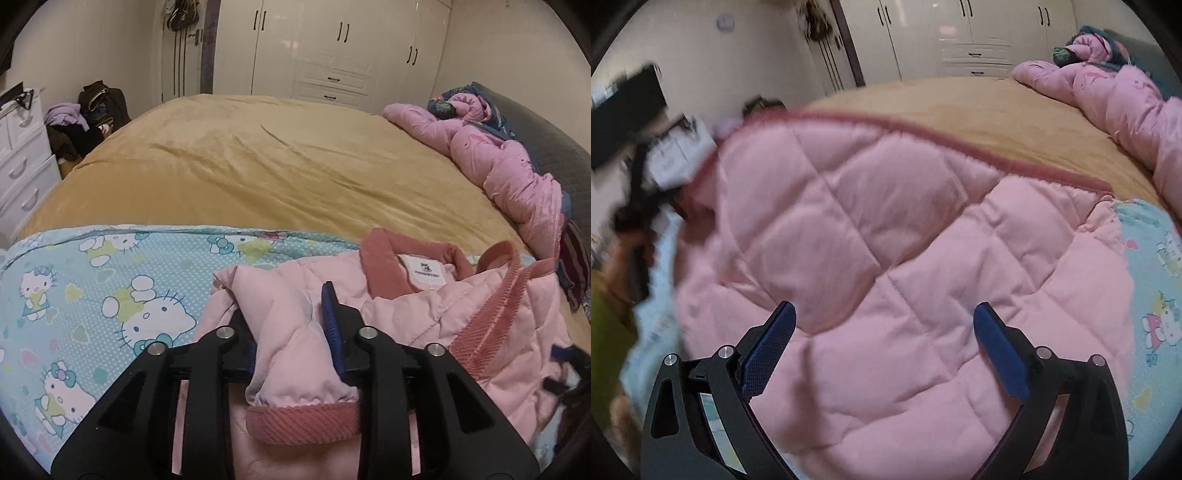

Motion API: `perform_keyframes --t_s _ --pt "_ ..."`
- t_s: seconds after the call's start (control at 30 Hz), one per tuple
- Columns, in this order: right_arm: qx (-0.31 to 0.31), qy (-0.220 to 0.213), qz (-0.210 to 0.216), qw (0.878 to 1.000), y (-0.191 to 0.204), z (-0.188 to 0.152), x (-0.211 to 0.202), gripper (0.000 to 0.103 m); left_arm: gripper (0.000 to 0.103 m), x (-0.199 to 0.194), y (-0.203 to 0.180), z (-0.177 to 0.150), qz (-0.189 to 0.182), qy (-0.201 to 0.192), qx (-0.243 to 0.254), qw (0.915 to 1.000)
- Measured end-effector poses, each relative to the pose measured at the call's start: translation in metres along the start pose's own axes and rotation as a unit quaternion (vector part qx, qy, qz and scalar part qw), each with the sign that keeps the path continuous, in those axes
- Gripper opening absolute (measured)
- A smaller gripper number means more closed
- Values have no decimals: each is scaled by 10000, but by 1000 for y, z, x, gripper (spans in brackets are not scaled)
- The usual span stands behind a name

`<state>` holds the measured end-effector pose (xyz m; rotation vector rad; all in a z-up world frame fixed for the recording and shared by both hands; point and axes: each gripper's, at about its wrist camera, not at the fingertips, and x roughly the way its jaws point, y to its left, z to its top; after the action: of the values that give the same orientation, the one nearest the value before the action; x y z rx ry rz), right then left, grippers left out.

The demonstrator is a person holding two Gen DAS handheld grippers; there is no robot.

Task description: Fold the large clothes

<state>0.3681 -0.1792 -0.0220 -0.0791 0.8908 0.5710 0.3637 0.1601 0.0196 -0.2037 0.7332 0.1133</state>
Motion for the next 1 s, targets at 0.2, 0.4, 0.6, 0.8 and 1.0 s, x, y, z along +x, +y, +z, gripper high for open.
perform_keyframes --t_s 0.2,0.4,0.6,0.8,1.0 --pt "175 67 -119 9998 -3 -1 15 98 60 -24 -9 4 -262 -303 42 9992" --pt "191 30 -112 9998 2 -6 15 98 93 -62 -21 6 -340 -899 245 9951" --pt "387 -391 132 9984 -4 -15 -19 97 94 -82 -21 2 143 -1201 705 9902" --pt "311 -924 -206 9950 -21 -25 -74 97 94 -57 7 -19 414 -718 569 9949" --pt "453 -986 -613 9922 -57 -34 -98 97 94 -45 21 -39 547 -388 589 9960"
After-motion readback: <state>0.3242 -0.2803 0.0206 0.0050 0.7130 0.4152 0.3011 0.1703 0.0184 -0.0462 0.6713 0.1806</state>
